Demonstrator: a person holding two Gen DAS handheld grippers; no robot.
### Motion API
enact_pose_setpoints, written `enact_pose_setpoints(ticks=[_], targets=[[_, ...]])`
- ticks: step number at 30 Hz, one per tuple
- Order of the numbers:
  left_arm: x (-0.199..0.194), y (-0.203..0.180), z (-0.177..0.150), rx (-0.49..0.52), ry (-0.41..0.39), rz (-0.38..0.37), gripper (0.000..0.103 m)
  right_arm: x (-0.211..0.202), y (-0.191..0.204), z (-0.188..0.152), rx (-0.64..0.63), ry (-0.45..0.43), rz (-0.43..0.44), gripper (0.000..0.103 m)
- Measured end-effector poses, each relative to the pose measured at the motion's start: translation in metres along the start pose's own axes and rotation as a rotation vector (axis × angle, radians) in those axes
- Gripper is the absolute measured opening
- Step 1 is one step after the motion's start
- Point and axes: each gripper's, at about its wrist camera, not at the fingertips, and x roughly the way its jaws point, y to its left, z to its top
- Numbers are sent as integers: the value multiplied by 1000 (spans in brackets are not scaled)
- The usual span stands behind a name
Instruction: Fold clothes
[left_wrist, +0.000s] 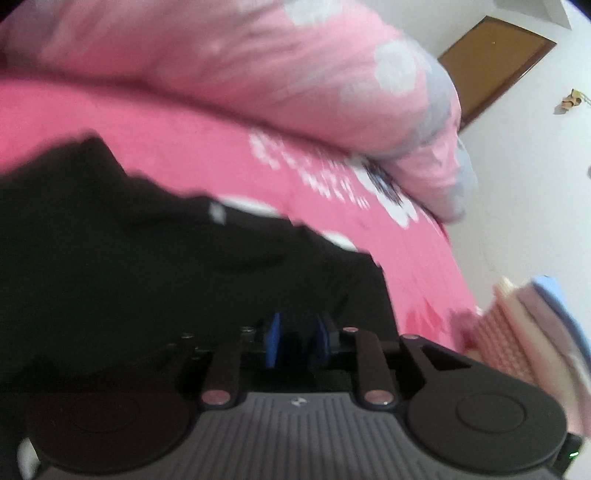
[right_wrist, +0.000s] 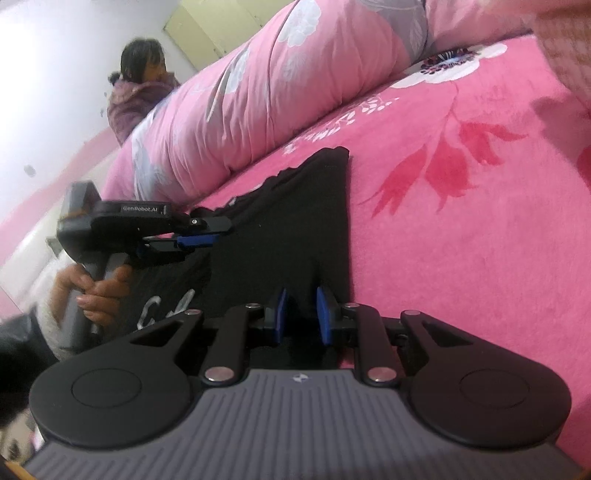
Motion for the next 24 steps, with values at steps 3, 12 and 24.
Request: enact_pose_setpoints(ticks=[3,12,24], targets=[[-17,-19,-6,158,-63,55,29,-10,-14,3,101,-55,55,19],[-28,-116,-99,863,57,-110,59,-15,-26,4,173,-100,55,19],[-15,-124,-135,1073,49,-80,15,-14,-27,5,172,-89,57,19]])
